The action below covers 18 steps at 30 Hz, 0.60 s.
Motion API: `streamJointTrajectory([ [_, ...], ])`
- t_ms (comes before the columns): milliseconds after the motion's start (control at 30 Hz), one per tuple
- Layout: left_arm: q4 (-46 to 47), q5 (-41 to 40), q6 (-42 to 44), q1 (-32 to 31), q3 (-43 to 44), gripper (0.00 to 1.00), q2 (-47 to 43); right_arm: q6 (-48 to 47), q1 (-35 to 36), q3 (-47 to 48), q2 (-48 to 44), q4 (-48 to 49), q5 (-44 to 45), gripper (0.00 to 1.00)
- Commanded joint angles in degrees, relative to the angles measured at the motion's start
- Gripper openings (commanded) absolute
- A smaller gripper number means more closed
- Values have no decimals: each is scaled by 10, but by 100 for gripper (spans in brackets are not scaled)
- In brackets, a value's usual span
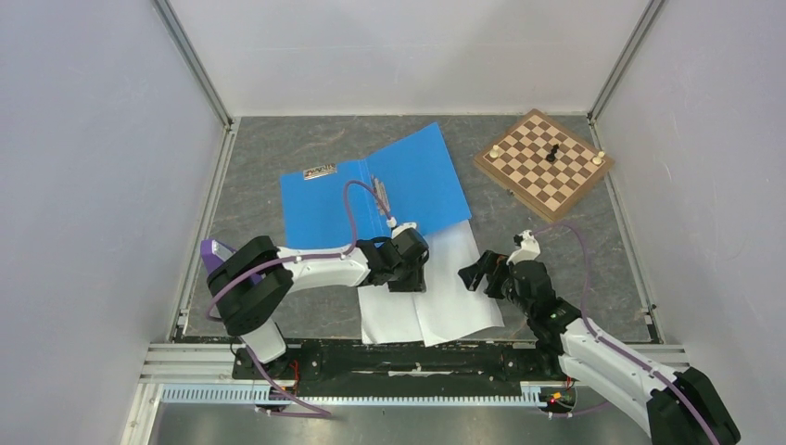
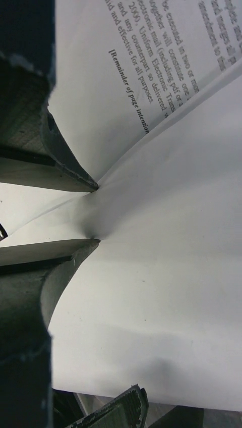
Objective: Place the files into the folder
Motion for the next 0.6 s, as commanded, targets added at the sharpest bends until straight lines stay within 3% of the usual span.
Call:
streamJointTrajectory([
  [0,-93,9,27,-6,-38,46,-22,31,31,-17,-14,-126,5,98],
  [133,-134,-6,49,-6,-19,52,-57,19,32,-10,-20,-151,46,98],
  [333,-229,-90,69,7,10,69,-146,0,32,16,6,-159,71,98],
  [567,-214,-76,102,128,-84,80,-223,-46,31,57,32,-163,99,98],
])
